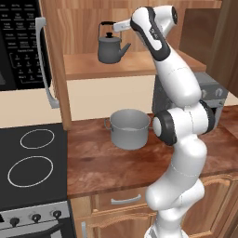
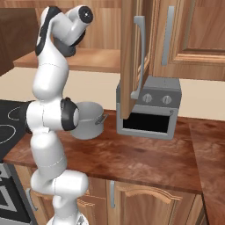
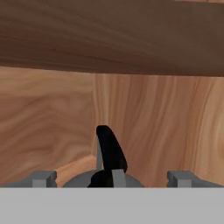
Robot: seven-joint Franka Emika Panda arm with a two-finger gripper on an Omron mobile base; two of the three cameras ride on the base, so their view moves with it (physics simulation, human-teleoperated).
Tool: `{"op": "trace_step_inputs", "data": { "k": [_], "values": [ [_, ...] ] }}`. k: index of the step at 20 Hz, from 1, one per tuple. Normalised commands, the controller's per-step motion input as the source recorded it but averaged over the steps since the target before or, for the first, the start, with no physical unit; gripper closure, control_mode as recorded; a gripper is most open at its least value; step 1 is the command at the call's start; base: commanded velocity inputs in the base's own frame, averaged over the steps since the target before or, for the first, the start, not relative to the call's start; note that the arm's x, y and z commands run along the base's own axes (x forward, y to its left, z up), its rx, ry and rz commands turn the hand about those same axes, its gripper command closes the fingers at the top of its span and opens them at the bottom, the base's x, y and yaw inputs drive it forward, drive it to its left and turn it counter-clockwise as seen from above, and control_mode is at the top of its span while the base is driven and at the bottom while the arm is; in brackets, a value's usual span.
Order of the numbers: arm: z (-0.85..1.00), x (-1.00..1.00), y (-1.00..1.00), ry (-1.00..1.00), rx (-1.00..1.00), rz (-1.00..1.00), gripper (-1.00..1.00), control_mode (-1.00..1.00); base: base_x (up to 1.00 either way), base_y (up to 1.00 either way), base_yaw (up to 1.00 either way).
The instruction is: Pick the kettle from the cabinet and place it on a stove burner. Then pick the pot from the counter and place it on another stove burner. Finally, turn both burners on.
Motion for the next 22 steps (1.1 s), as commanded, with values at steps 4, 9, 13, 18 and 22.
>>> {"op": "trace_step_inputs", "data": {
  "k": [4, 9, 13, 18, 22],
  "values": [
    [-0.09, 0.0, 0.0, 0.01, 0.0, 0.04, -1.0, -1.0, 0.0, 0.0, 0.0],
    [-0.19, 0.01, 0.02, 0.02, 0.0, 0.03, -1.0, -1.0, 0.0, 0.0, 0.0],
    [-0.09, 0.1, 0.0, 0.04, 0.0, 0.04, -1.0, -1.0, 0.0, 0.0, 0.0],
    [0.0, 0.18, 0.0, 0.04, 0.0, 0.05, -1.0, -1.0, 0.0, 0.0, 0.0],
    [0.0, 0.13, 0.0, 0.02, 0.0, 0.05, 1.0, -1.0, 0.0, 0.0, 0.0]
  ]
}}
